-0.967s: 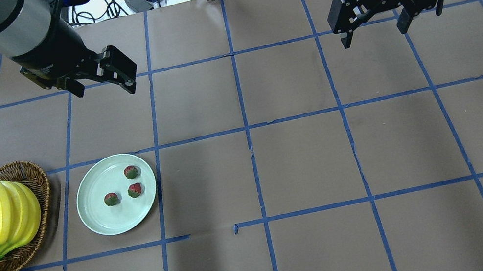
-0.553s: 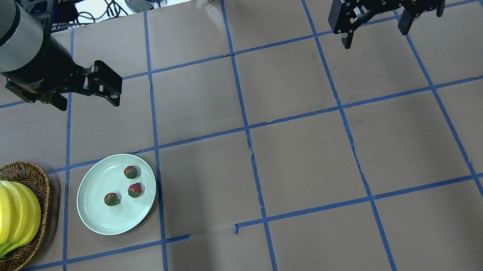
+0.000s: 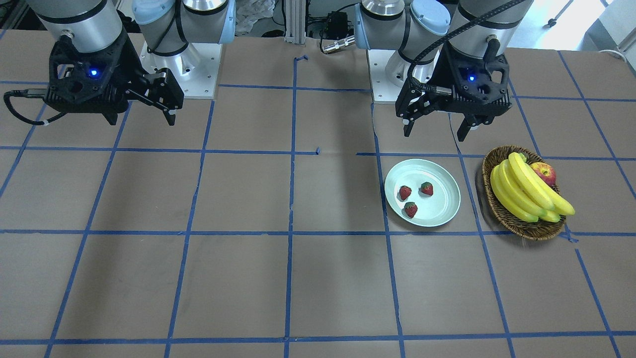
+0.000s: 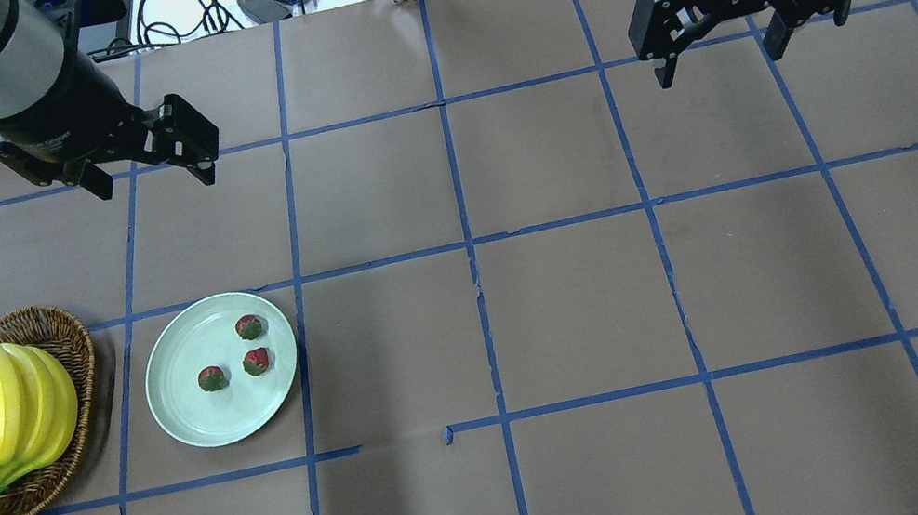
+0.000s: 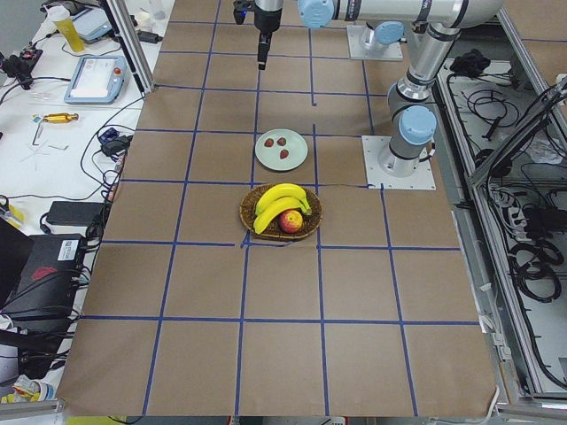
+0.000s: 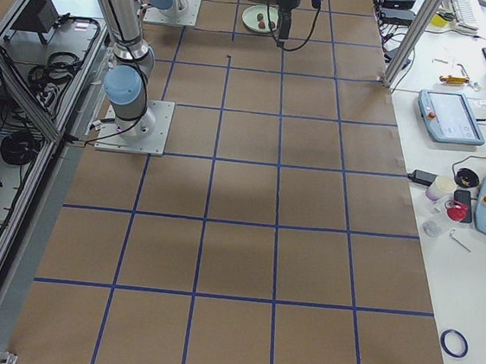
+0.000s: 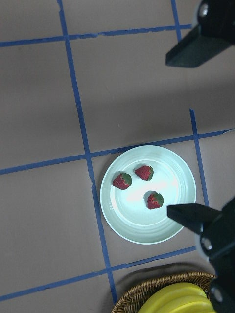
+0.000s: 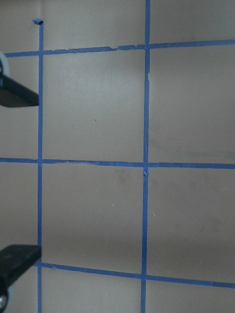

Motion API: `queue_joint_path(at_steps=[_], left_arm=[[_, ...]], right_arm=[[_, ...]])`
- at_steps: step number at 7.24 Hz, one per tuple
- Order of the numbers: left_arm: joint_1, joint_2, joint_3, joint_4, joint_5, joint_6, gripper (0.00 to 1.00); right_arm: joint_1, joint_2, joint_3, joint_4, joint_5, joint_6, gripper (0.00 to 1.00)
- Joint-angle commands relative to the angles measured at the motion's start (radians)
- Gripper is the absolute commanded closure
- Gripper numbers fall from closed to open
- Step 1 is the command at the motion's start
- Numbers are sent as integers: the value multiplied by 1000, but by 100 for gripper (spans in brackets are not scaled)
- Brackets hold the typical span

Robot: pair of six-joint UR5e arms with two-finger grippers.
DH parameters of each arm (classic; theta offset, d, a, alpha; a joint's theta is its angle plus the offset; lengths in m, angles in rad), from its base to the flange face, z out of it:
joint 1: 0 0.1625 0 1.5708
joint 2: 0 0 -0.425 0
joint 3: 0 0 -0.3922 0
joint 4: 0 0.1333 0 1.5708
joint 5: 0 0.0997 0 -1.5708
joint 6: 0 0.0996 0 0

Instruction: Collect all strawberries into plate

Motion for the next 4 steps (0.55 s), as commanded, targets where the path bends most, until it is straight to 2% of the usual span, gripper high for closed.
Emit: queue_joint_path(at_steps=[1,4], left_arm=[[-7,-10,-3,-1,-4,-22,0],[-12,-10,-5,0,5,-46,0]], right_arm=[[1,5,-29,18,-1,0,0],[3,6,-29,17,-3,0,0]])
